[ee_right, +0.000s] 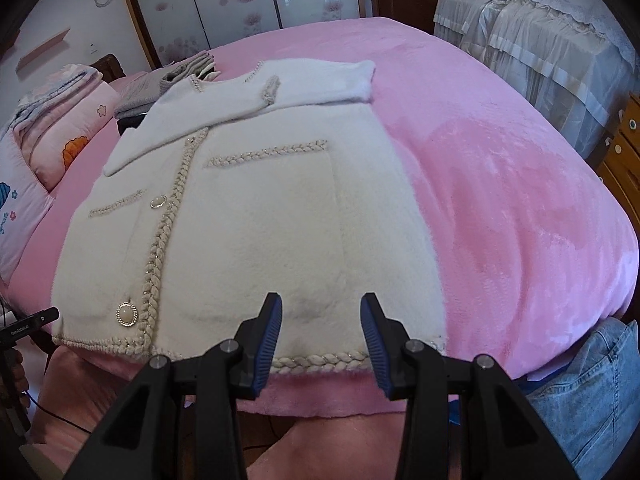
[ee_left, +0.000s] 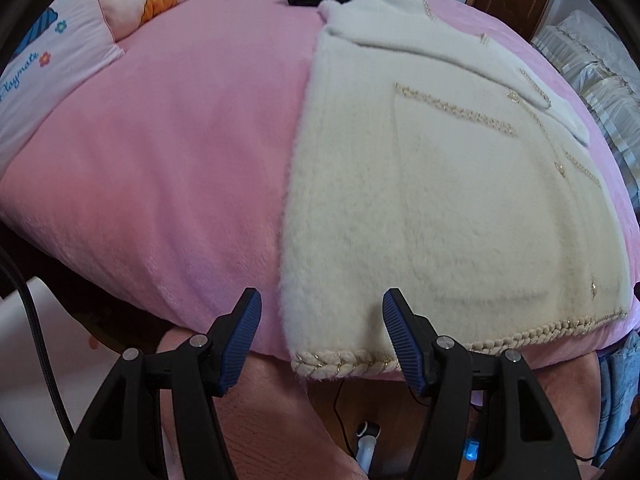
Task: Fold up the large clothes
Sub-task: 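Move both tools down to the braided cardigan hem, then grasp the braided hem with both tools and lift it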
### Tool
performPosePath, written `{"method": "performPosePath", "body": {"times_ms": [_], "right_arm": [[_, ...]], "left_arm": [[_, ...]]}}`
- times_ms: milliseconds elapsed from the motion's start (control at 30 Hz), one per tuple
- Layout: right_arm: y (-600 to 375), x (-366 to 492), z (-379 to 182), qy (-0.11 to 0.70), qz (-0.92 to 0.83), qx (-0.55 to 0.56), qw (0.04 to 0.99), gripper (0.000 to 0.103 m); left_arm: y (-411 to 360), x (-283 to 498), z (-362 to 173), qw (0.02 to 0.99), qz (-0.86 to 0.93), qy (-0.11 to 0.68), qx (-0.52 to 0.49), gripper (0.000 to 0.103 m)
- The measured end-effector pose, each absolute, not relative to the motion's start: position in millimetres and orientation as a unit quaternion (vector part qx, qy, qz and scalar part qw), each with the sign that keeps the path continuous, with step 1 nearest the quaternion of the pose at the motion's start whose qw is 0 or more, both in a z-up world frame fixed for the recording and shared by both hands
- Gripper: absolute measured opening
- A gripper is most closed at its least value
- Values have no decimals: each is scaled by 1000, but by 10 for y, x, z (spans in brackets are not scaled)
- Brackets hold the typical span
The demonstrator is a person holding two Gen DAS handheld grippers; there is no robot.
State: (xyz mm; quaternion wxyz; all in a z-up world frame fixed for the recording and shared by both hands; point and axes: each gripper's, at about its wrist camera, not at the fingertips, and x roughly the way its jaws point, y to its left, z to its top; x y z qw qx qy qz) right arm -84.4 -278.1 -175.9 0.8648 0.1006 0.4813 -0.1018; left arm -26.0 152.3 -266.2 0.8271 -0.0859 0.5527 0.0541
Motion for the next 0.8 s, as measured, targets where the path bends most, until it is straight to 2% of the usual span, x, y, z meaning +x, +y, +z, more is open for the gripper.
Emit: {"method": "performPosePath", "body": {"times_ms": [433, 667, 800], "right_arm": [[-3067, -955, -2021, 500, -108, 124, 850, 41], [-3132, -998, -2080, 500, -93, 131, 851, 41], [-3189, -1062, -1948, 475, -105, 123, 865, 41]], "left_arm": [[1749, -397, -3024, 813, 1, 558, -168, 62], [1725, -336, -3099, 813, -5, 561, -153, 62], [1724, -314, -3105, 814, -9, 561, -150, 62]]}}
